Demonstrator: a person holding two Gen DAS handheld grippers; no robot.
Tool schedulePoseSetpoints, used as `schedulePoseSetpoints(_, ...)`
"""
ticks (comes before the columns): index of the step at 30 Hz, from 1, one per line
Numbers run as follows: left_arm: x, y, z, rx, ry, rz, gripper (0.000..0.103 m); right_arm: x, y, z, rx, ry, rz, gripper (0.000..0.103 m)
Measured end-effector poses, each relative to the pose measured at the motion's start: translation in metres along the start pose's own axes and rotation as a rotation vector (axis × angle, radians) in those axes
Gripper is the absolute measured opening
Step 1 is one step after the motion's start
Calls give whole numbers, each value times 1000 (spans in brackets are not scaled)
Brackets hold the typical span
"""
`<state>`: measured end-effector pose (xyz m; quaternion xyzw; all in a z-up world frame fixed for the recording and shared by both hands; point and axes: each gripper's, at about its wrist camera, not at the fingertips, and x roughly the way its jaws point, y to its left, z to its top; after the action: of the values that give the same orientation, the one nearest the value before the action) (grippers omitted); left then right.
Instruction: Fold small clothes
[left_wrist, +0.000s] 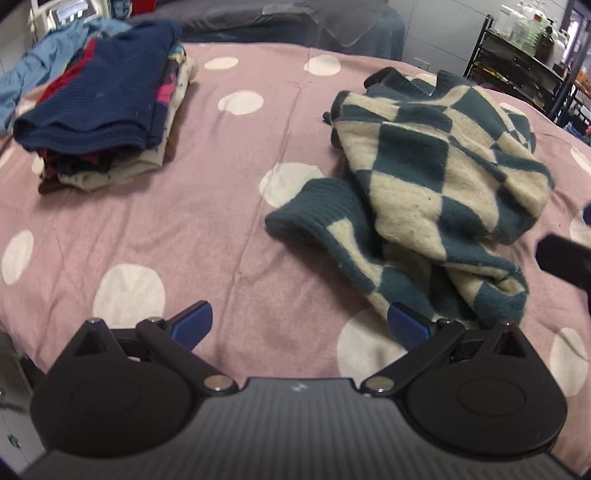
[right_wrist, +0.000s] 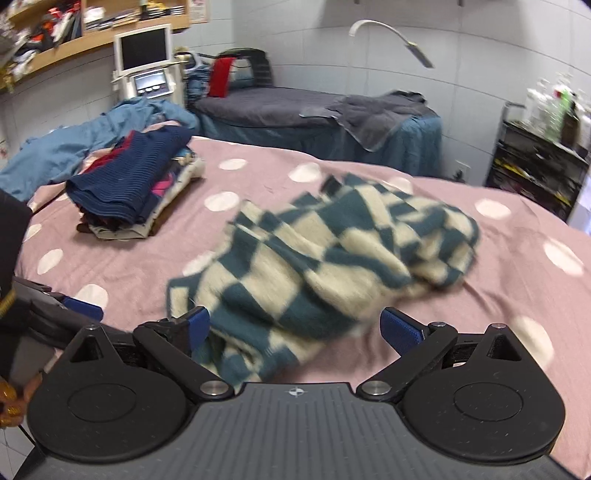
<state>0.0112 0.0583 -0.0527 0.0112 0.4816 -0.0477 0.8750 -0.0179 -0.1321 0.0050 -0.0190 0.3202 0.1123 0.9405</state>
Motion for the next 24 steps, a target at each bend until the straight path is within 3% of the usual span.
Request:
schedulePoseSetpoints(6, 7, 9, -2, -15, 23, -17, 103, 44, 15, 23, -151, 38, 36, 103)
schedulePoseSetpoints(10, 10, 9, -6, 25, 41, -14, 103, 78, 26, 23, -231, 76, 2, 103)
schedulePoseSetpoints(11, 9, 8, -8, 37, 39, -12, 103, 84, 26, 19, -244, 94, -7, 93)
schedulePoseSetpoints(12, 9, 8, -9, 44, 35, -9, 103, 87, 25, 15, -238, 103, -5, 55)
schedulePoseSetpoints(13, 8, 7, -10, 49, 30, -3, 103, 87, 21, 13, -219, 109, 9, 34)
schedulePoseSetpoints(14, 7, 6, -11, 53, 27, 4, 103, 86, 16, 11, -186, 108, 20, 27)
schedulePoseSetpoints(20, 7, -6, -11, 82, 30, -4, 103, 27, -9, 4, -124, -40, -83, 11)
schedulePoseSetpoints(24, 2, -18, -12, 101, 12, -44, 103, -30, -54, -13, -17, -51, -175, 10)
